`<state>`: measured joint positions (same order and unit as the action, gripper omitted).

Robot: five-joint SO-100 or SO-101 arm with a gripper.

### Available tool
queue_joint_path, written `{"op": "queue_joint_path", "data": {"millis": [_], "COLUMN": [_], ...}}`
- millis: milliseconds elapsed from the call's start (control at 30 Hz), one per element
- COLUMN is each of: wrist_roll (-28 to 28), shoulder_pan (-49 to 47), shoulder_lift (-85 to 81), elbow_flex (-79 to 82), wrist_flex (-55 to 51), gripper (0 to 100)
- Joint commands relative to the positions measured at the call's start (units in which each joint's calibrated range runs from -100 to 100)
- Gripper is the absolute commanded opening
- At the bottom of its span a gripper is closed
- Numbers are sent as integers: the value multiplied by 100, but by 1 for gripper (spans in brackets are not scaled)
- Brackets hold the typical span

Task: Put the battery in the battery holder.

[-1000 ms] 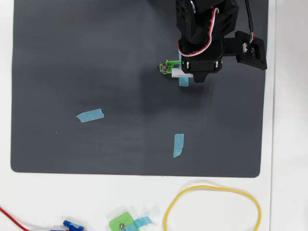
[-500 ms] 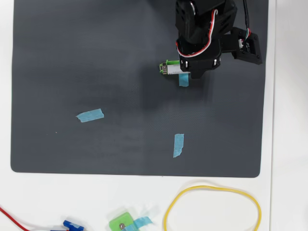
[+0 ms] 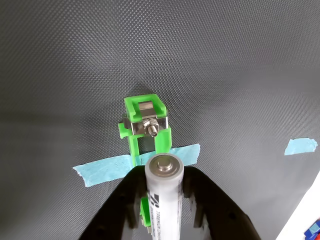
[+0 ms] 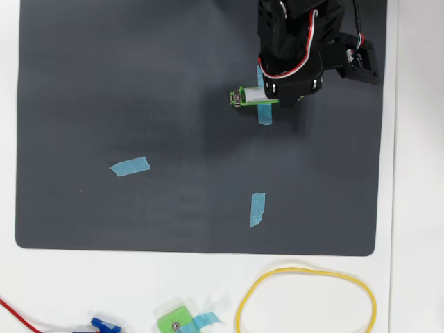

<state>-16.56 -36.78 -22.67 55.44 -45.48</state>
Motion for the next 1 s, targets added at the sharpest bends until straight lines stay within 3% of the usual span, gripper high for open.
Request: {"op": "queue_joint_path", "data": {"millis": [0, 967], "wrist_roll": [28, 34], "shoulder_pan": [-22, -240], "shoulder_lift": [-49, -15], "elbow_flex": [-11, -3], "wrist_flex": [-41, -41], "gripper": [0, 0]}}
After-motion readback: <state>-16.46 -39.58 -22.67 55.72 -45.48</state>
